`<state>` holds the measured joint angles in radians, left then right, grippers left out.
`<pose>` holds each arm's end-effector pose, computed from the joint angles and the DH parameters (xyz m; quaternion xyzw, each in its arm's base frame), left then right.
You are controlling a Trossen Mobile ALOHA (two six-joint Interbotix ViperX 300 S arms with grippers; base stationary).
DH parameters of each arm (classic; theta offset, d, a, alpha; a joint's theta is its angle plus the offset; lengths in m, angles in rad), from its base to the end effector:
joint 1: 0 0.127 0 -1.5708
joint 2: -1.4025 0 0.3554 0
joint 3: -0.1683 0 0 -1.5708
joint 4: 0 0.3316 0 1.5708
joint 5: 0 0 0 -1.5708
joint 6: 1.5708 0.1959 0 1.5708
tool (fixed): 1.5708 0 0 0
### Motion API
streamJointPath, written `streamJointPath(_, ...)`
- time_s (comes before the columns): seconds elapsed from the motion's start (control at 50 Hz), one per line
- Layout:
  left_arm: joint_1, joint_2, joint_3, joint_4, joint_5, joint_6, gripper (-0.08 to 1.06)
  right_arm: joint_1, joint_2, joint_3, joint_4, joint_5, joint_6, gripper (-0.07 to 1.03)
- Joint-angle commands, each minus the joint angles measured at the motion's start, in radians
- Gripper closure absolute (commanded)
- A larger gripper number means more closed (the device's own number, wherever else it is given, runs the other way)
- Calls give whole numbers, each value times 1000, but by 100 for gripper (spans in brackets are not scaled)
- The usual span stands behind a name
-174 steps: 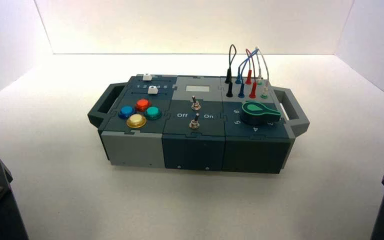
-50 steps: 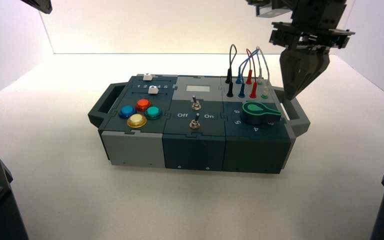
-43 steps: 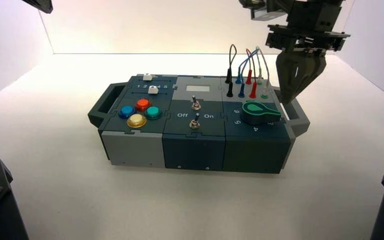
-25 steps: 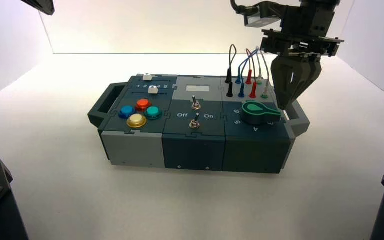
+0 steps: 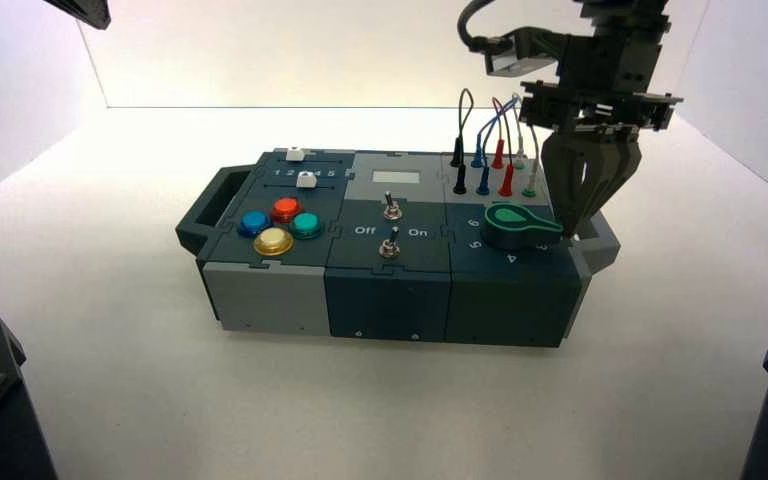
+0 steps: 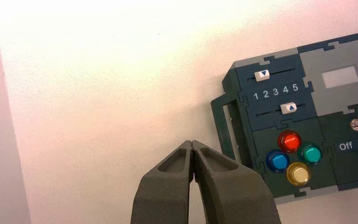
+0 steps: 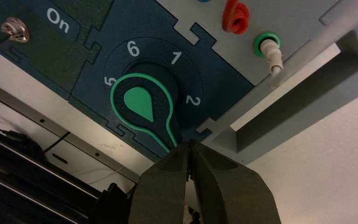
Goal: Turn the knob to position 4.
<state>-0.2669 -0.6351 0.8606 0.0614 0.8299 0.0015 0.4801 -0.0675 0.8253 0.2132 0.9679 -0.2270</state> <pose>0.2530 -0.0600 0.2000 0.0967 0.4949 -0.1062 0.8570 0.2050 0.1452 0.0618 -0.1472 0.7354 0.2495 0.6127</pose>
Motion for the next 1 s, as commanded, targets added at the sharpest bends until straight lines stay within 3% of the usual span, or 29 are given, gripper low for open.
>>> streamJointPath(0.02, -2, -3, -18, 2, -5, 3, 101, 3, 9, -20, 6, -3, -9, 99)
streamJointPath(0.56, 0, -3, -21, 3, -11, 3, 101, 12, 15, -29, 20, 5, -11, 99)
streamJointPath(0.78, 0, -2, -21, 3, -12, 3, 101, 67, 23, -41, 57, 21, -9, 99)
streamJointPath(1.0, -2, -2, -21, 3, -12, 3, 101, 71, 25, -37, 74, 29, -11, 99)
